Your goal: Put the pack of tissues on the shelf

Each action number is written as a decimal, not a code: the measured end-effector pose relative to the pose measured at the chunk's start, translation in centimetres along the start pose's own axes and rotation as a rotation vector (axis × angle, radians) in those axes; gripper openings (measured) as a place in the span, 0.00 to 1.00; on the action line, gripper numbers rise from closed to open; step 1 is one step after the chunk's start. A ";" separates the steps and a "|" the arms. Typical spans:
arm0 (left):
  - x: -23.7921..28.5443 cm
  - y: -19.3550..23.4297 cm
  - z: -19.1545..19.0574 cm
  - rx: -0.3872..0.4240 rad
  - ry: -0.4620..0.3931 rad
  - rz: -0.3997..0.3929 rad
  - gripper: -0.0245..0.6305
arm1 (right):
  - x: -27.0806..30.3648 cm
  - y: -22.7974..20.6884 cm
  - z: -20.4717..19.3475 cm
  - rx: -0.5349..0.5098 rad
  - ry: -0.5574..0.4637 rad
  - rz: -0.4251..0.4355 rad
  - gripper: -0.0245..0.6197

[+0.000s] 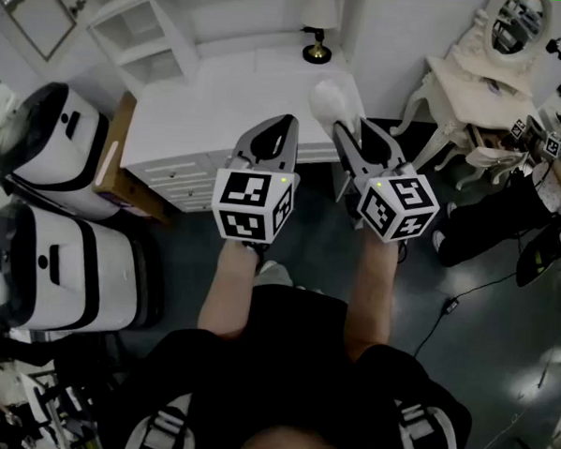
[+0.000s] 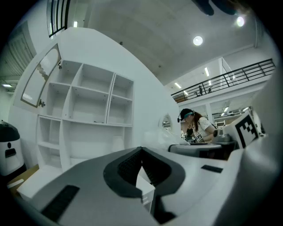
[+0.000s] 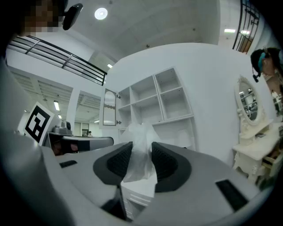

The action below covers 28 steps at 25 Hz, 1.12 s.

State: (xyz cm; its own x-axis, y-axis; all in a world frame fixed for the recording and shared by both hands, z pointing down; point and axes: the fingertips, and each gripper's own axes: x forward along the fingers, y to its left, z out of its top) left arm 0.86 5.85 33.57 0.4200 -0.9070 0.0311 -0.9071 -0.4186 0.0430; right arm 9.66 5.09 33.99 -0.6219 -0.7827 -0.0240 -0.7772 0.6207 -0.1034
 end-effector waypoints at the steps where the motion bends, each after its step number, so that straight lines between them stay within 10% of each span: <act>1: 0.0 0.0 0.1 0.000 0.000 0.001 0.05 | 0.0 0.0 0.1 0.002 -0.002 -0.001 0.26; 28: 1.8 2.7 -1.9 -0.018 0.050 0.035 0.05 | 2.5 -3.3 -1.4 0.069 0.009 -0.042 0.26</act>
State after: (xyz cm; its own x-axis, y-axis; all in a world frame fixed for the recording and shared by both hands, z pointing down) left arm -0.79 3.16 35.63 0.3890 -0.9175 0.0827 -0.9210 -0.3851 0.0593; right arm 10.57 1.16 35.71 -0.5901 -0.8073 -0.0097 -0.7943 0.5826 -0.1725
